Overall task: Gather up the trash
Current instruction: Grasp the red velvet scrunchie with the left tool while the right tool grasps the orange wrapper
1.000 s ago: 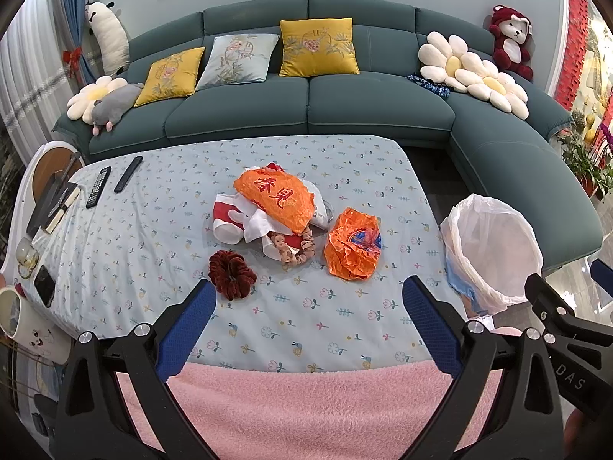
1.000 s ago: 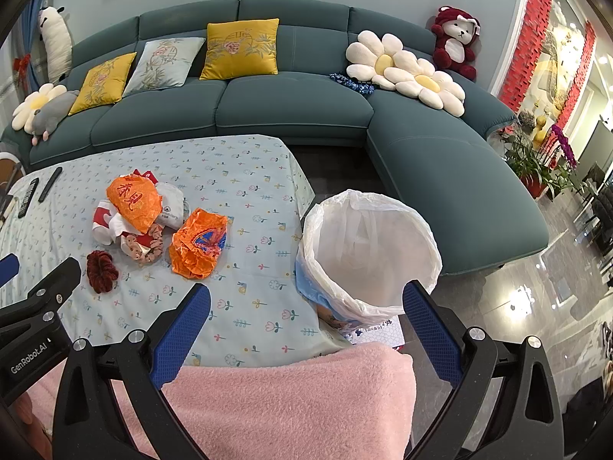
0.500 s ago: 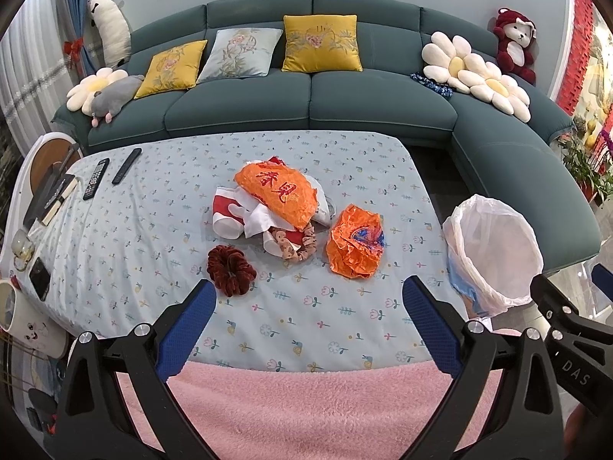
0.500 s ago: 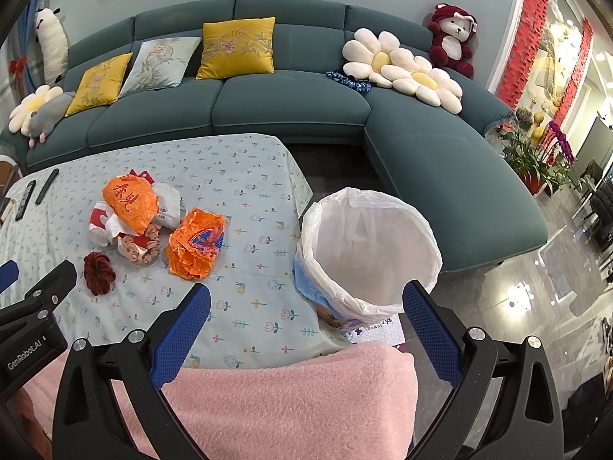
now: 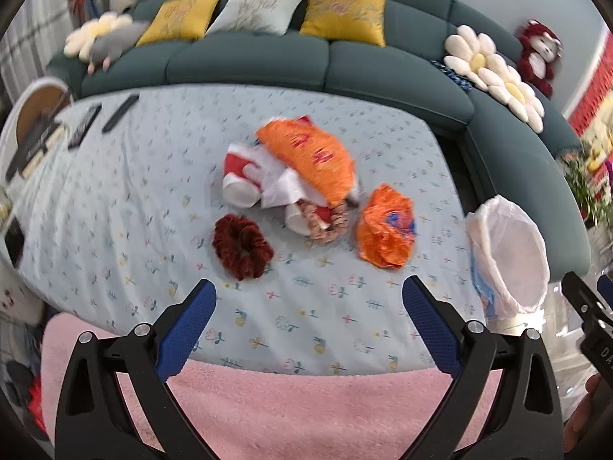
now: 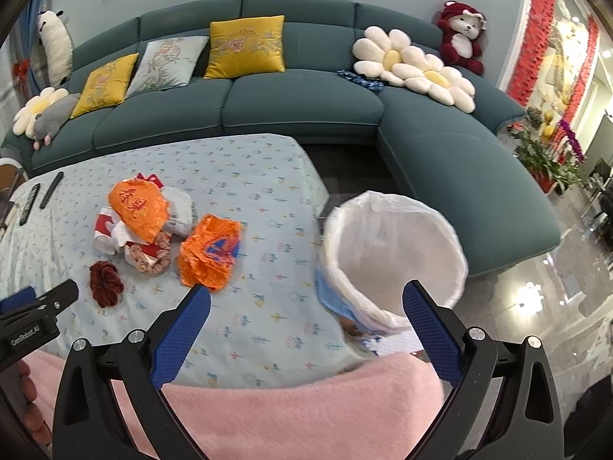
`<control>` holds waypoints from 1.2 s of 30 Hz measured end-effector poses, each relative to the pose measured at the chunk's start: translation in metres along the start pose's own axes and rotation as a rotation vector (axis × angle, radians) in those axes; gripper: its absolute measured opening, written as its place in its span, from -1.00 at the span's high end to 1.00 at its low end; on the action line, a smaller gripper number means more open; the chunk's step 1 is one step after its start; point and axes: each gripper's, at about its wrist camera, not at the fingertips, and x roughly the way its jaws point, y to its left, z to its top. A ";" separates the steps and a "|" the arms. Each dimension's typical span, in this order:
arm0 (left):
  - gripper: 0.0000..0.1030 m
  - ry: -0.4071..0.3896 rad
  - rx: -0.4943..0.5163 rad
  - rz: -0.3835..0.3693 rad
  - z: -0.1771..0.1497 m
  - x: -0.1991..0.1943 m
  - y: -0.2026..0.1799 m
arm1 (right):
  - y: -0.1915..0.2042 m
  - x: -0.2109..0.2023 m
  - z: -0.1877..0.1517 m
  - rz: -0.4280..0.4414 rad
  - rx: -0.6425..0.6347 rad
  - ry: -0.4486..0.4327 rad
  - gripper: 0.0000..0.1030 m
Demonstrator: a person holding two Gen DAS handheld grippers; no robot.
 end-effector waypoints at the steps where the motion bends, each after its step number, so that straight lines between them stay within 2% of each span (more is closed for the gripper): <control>1: -0.81 0.006 -0.012 0.007 0.000 0.007 0.008 | 0.005 0.004 0.002 0.010 -0.004 0.001 -0.86; 10: -0.81 0.093 -0.043 0.066 0.003 0.056 0.055 | 0.059 0.050 0.008 0.069 -0.076 0.030 -0.86; 16: -0.82 0.160 -0.085 0.053 0.008 0.092 0.077 | 0.096 0.092 0.005 0.087 -0.117 0.093 -0.86; 22: -0.81 0.234 -0.089 0.088 0.013 0.129 0.084 | 0.123 0.134 0.008 0.117 -0.114 0.149 -0.86; 30: -0.79 0.257 -0.098 0.079 0.020 0.164 0.086 | 0.147 0.187 0.006 0.099 -0.147 0.200 -0.84; 34: -0.70 0.274 -0.093 0.070 0.019 0.178 0.082 | 0.144 0.208 0.003 0.095 -0.123 0.240 -0.77; 36: -0.48 0.273 -0.086 0.074 0.018 0.182 0.081 | 0.143 0.216 0.002 0.088 -0.119 0.264 -0.66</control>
